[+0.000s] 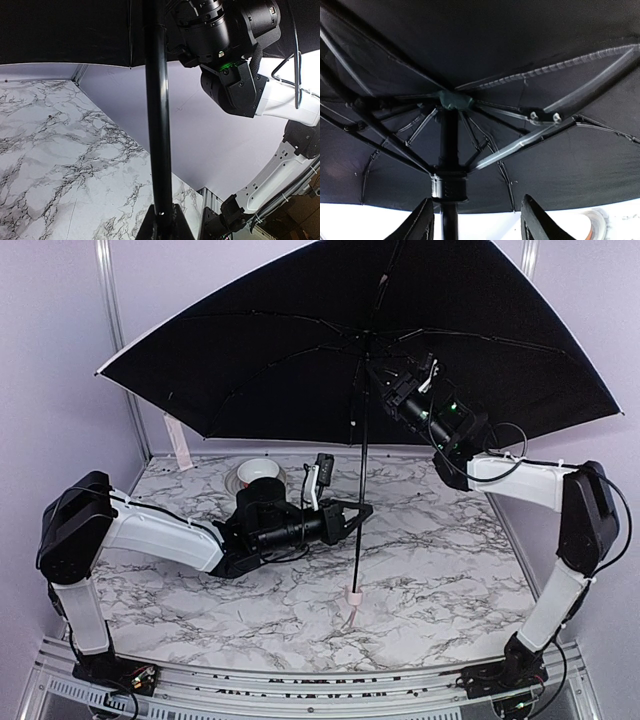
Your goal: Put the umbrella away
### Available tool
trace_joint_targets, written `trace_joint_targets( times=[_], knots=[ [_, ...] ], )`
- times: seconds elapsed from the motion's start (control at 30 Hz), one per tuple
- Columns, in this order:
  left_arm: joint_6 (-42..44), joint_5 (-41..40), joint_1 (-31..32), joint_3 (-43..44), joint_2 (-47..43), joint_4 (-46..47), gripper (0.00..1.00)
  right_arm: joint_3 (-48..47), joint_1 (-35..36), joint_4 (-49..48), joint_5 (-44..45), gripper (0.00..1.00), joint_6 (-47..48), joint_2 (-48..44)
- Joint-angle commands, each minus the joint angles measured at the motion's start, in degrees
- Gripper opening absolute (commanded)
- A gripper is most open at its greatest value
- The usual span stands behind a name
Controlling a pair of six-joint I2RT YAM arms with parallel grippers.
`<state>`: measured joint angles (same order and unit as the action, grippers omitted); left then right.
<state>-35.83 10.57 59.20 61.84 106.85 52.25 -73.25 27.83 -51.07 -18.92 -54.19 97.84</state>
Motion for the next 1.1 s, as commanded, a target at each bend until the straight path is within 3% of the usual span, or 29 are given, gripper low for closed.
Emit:
trace_joint_targets(
  times=[0.0,0.3,0.5,0.67,0.73,0.97,1.07],
  knots=[
    [1.73,0.97,-0.08,0.82,-0.24,6.29,0.00,-3.09,0.55,-2.33,0.35,0.56,-1.82,1.20],
    [1.49,1.65,-0.10,1.06,0.17,6.29,0.00,-5.06,0.56,-1.88,0.28,0.55,-0.46,2.19],
    [1.47,1.66,-0.14,1.00,0.19,6.29,0.00,-6.84,0.61,-2.40,-1.06,0.66,-0.34,3.17],
    [1.38,1.74,-0.06,1.15,0.18,6.24,0.00,-7.15,0.72,-3.61,-1.72,0.66,-0.26,3.36],
    [1.23,1.72,-0.07,1.17,0.29,6.29,0.00,-7.24,0.92,-3.81,-2.07,0.63,0.43,3.24],
    [1.03,1.74,-0.10,1.18,0.31,6.29,0.00,-7.14,0.99,-3.44,-1.78,0.36,0.53,3.24],
    [1.10,1.74,-0.08,1.09,0.21,6.29,0.00,-6.56,1.01,-3.98,-1.44,0.34,0.50,2.86]
  ],
)
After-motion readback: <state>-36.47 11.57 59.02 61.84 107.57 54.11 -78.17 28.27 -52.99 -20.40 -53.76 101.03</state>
